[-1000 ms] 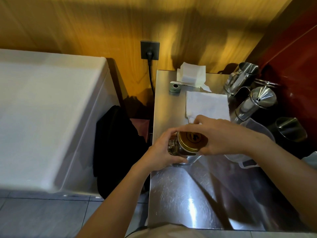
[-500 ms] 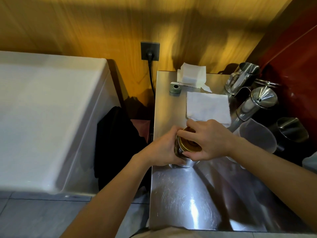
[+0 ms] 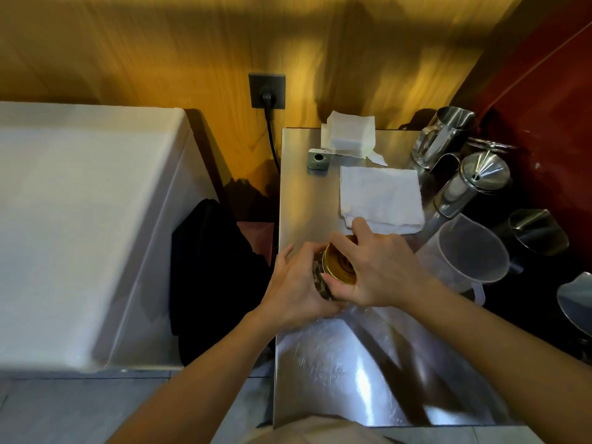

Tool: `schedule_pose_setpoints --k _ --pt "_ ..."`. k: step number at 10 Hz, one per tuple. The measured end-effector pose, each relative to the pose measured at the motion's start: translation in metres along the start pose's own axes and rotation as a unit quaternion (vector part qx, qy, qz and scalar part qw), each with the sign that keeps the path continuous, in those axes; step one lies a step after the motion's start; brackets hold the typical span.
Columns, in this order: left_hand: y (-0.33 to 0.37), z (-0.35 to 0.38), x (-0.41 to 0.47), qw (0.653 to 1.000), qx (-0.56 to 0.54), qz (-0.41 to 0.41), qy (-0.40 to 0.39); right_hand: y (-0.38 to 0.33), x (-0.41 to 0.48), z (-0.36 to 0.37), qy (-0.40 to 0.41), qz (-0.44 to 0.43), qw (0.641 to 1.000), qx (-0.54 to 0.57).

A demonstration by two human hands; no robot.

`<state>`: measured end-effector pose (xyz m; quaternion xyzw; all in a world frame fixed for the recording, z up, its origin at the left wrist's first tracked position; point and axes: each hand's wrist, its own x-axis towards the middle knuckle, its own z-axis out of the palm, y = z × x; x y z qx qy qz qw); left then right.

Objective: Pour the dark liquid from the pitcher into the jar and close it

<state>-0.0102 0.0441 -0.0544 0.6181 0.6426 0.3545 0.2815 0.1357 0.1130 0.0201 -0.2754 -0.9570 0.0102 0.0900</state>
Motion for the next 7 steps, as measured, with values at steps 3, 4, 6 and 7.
schedule_pose_setpoints --k 3,4,6,7 --pt "0.000 0.004 -0.005 1.000 0.007 -0.010 0.019 -0.004 -0.001 0.002 0.009 0.033 0.999 -0.001" --pt "0.001 0.005 -0.008 1.000 -0.003 -0.024 0.010 -0.003 -0.001 0.002 0.003 0.030 1.000 0.009" --pt "0.010 -0.007 -0.009 0.996 -0.028 -0.035 -0.071 -0.005 -0.003 -0.001 0.031 0.044 0.999 0.006" --pt "0.014 -0.022 -0.012 0.994 0.012 -0.036 -0.104 -0.009 -0.008 -0.002 0.029 0.065 0.997 0.040"
